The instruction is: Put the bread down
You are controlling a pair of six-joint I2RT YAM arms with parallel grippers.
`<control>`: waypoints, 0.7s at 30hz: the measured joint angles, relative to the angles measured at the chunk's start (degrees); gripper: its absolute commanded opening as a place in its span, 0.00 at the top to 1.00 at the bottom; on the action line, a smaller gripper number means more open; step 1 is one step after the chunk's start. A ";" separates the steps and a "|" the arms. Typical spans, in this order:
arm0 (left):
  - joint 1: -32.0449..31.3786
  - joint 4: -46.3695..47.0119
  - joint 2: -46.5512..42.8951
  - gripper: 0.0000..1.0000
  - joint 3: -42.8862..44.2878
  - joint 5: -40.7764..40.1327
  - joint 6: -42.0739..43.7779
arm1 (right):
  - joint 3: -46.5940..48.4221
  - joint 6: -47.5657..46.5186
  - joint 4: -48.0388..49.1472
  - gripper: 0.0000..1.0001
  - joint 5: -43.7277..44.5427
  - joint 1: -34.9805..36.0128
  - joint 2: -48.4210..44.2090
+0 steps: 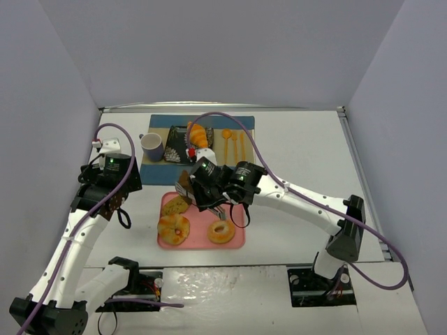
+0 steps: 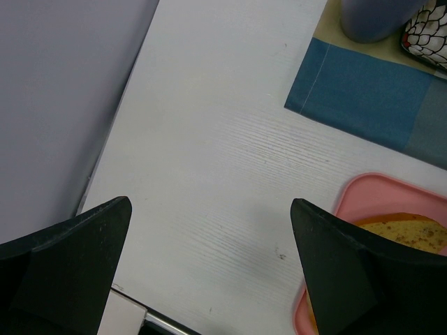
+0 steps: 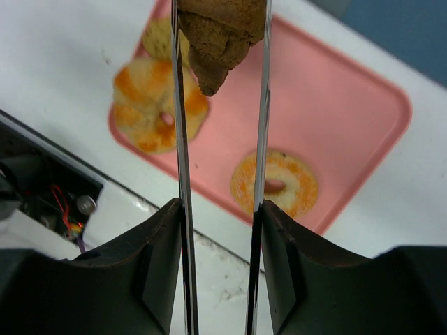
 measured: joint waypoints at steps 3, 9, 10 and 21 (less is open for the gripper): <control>0.00 -0.31 -0.02 0.03 0.00 0.01 -0.05 | 5.80 -1.69 0.89 1.00 1.57 -1.82 3.76; 0.00 -0.70 -0.52 0.03 0.00 0.02 -0.49 | 19.86 -5.50 0.66 1.00 3.56 -7.81 15.86; 0.00 -0.75 -0.66 0.03 0.00 0.02 -0.53 | 21.71 -5.98 0.99 1.00 3.68 -8.89 17.64; 0.00 -0.75 -1.01 0.03 0.00 0.04 -0.63 | 28.88 -9.43 4.64 1.00 3.35 -16.24 26.07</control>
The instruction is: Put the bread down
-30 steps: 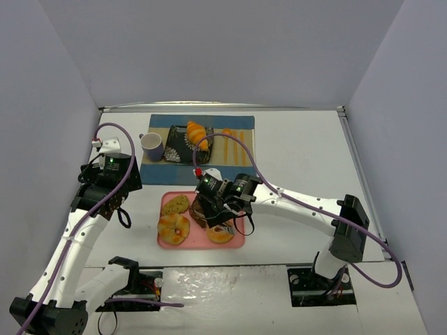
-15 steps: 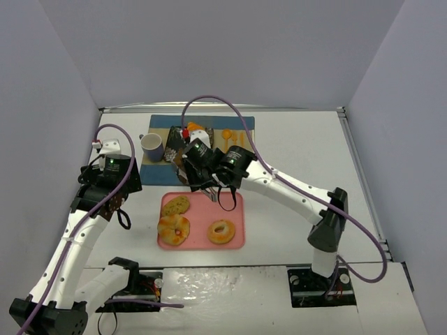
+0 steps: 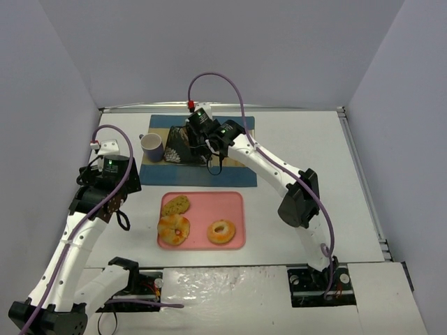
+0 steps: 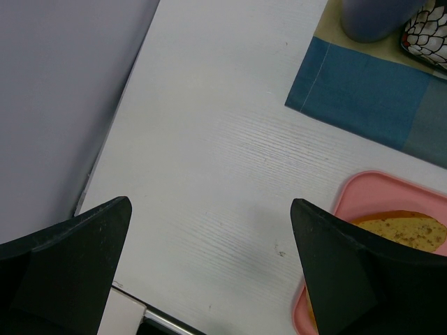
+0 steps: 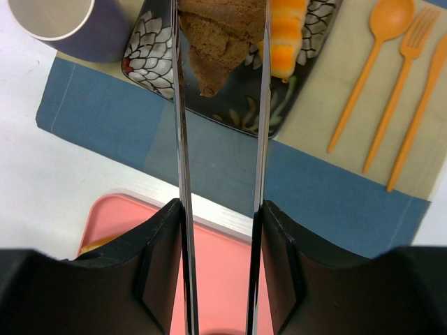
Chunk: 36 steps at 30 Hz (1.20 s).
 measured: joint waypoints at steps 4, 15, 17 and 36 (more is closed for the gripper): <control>0.00 0.00 0.00 0.03 0.00 0.00 -0.01 | 0.42 -0.33 1.80 1.00 -1.57 0.09 2.30; 0.00 0.00 0.00 0.03 0.00 0.00 -0.08 | 0.45 -2.47 3.41 1.00 -4.19 0.41 5.42; 0.00 0.00 0.01 0.03 0.00 0.00 -0.11 | 0.45 -2.96 3.91 1.00 -4.58 0.56 5.62; 0.00 0.00 0.07 0.03 0.00 -0.04 -0.21 | 0.51 -5.28 5.77 0.56 -5.85 0.93 8.95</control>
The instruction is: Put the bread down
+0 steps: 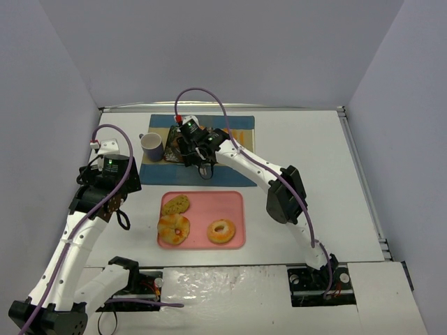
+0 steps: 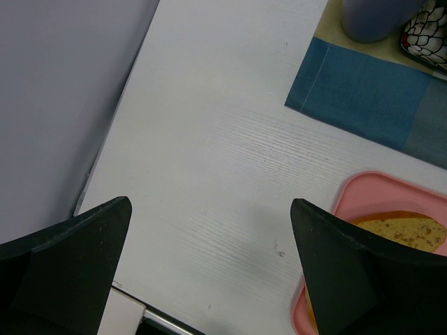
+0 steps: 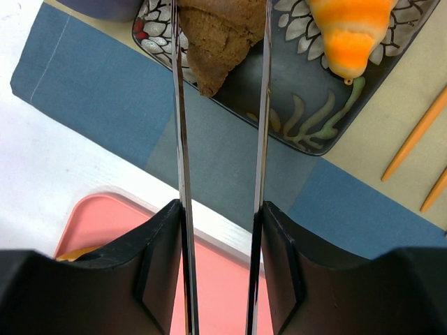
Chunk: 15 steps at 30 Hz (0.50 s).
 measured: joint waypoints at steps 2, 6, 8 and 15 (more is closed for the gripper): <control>0.00 0.00 0.04 0.03 0.00 0.00 0.00 | 0.00 -0.19 0.09 0.50 0.08 0.13 0.00; 0.00 0.02 0.10 0.03 0.00 0.00 0.00 | 0.00 -0.68 0.27 0.43 0.39 0.26 0.00; 0.00 0.02 0.17 0.03 0.00 0.02 0.00 | 0.00 -0.77 0.27 0.41 0.63 0.39 0.00; 0.00 0.04 0.20 0.03 0.00 0.02 0.00 | 0.00 -0.87 0.27 0.39 1.67 0.59 0.00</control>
